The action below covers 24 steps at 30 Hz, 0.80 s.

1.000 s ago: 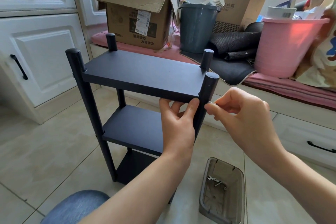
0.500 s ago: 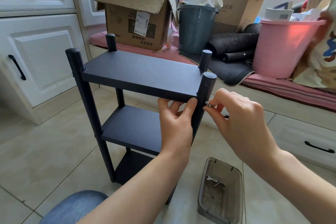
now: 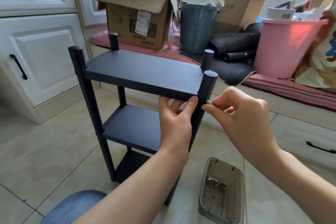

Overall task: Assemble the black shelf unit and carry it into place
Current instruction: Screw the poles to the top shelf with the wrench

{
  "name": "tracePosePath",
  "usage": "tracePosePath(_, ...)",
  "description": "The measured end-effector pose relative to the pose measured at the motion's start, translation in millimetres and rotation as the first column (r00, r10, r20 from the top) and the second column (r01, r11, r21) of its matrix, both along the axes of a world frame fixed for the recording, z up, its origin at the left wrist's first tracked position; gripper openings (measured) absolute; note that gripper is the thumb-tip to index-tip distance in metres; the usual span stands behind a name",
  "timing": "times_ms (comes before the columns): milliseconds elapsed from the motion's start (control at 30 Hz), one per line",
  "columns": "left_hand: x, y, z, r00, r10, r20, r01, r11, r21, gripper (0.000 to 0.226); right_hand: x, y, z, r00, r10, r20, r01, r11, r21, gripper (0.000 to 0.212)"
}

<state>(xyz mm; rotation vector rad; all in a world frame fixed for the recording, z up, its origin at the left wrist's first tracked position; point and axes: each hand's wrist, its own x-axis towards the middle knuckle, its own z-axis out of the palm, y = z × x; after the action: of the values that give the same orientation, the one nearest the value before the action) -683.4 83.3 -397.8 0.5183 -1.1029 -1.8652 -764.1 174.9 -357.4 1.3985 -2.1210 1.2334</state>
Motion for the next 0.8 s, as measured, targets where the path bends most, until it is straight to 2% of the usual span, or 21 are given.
tracePosePath(167,1.6,-3.1,2.0,1.000,-0.009,-0.007,0.009,1.000,-0.007,0.032,-5.4,-1.8,3.2,0.997,0.025,0.071,-0.026,1.000,0.008,0.017)
tracePosePath(400,1.6,-4.9,1.1,1.000,-0.008,-0.014,0.008,1.000,-0.004,0.037,-1.1,-8.2,1.2,0.997,0.007,-0.080,-0.006,1.000,0.008,0.022)
tracePosePath(467,1.7,-5.3,1.9,1.000,-0.011,-0.015,0.011,1.000,-0.005,0.037,-2.2,-8.4,3.6,1.000,0.010,-0.021,-0.009,1.000,0.008,0.022)
tracePosePath(600,2.2,-5.8,2.1,1.000,-0.001,-0.013,0.001,1.000,-0.014,0.033,-5.6,-9.2,8.3,0.974,0.035,0.222,-0.040,0.999,0.018,0.027)
tracePosePath(800,0.1,-7.2,3.8,1.000,-0.001,-0.008,0.000,1.000,-0.031,0.031,-8.2,-10.6,13.8,0.914,0.117,0.388,-0.127,0.992,-0.001,0.024)
